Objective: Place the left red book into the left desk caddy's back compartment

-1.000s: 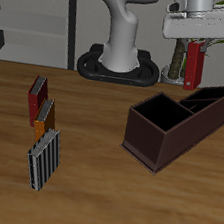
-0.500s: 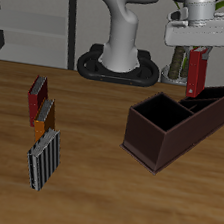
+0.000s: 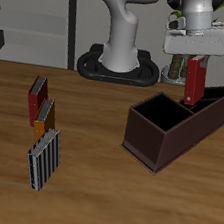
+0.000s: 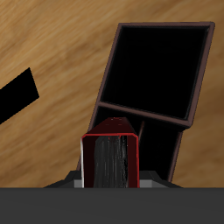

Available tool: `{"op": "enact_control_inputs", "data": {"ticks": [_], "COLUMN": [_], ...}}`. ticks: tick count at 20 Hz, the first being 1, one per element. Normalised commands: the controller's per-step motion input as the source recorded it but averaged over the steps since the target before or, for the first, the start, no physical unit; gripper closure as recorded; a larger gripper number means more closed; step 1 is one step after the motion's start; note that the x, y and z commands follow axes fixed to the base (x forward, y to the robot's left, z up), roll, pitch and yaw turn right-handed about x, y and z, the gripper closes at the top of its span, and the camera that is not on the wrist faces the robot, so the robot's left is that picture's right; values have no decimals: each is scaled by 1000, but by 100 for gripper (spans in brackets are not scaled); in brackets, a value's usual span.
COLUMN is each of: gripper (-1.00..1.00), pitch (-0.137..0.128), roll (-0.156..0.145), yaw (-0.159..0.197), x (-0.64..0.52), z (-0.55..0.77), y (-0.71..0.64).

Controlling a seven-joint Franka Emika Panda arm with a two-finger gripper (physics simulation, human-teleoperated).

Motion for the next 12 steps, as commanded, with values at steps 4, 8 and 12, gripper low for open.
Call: {"op": "enact_control_inputs", "data": {"ticks": [4,8,12], "gripper": [100,100,100], "pitch": [31,35,53], "roll": [-1,9,37], "yaw": [-16,3,14], "x": [96,50,134], "z": [-191,-157,-282], "y": [-18,28,74]}}
